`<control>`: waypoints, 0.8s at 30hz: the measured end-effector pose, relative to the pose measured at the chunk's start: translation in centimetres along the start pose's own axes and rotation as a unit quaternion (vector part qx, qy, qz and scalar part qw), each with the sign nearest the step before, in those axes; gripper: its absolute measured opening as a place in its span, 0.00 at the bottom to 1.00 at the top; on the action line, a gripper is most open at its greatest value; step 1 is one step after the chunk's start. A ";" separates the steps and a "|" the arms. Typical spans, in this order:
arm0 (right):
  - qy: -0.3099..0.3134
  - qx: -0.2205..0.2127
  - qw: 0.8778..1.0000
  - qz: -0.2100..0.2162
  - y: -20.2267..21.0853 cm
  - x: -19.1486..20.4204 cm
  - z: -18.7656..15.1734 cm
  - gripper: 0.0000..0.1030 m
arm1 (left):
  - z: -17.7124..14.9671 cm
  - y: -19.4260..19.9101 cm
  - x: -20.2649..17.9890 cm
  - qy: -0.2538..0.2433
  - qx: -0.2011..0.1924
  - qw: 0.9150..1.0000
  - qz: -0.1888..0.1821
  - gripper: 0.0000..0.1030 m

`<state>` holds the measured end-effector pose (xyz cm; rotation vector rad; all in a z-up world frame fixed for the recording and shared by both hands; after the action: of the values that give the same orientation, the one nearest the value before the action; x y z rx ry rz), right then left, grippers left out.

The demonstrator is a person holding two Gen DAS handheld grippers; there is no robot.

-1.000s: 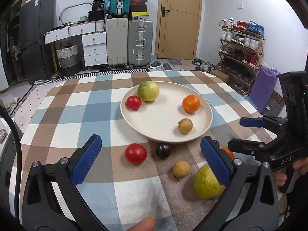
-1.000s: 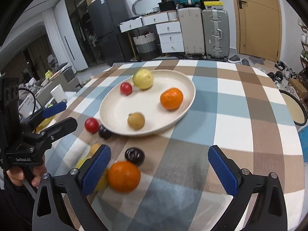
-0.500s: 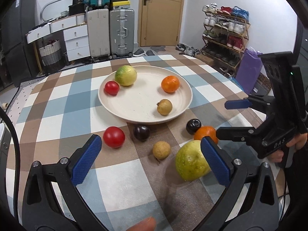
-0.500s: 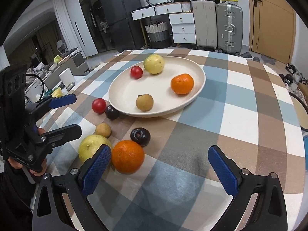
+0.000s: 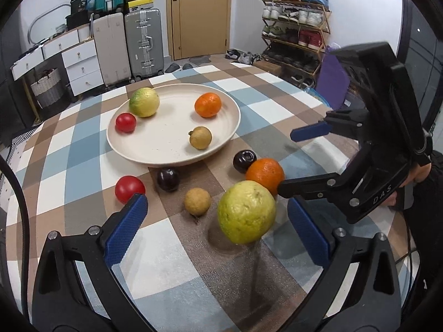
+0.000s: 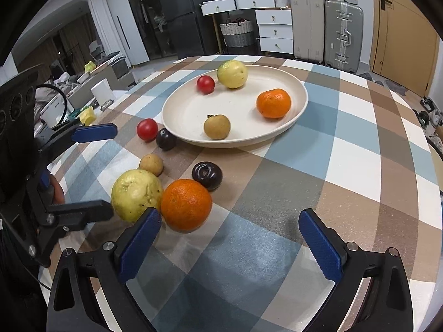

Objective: Organize fruits
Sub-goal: 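Move the left tool to the yellow-green pomelo while the right tool approaches the mandarin orange, then close the left tool on the pomelo while the right tool closes on the mandarin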

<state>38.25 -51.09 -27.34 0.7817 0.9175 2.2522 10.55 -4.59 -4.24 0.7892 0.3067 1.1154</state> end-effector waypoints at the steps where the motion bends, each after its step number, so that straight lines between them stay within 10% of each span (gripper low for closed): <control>1: 0.003 0.000 1.000 -0.002 -0.1 0.1 0.0 0.99 | 0.0 -0.1 -0.2 -0.005 0.003 1.000 0.000 0.97; 24: 0.049 0.005 0.999 0.004 -0.8 2.3 -0.8 0.66 | -0.8 -2.1 -1.0 -0.018 0.039 0.999 -0.016 0.77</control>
<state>36.38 -49.37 -27.72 0.6870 0.9733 2.3119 11.06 -5.58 -6.40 0.8691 0.3332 1.0644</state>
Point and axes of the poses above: each gripper's, at about its wrist camera, not at the fingertips, and y roughly against the way its jaws point, x to its left, z to its top, the point moved 3 cm from there along -y, roughly the way its jaws point, and after that the axes turned 15 degrees about -y, right-handed, at the moved point
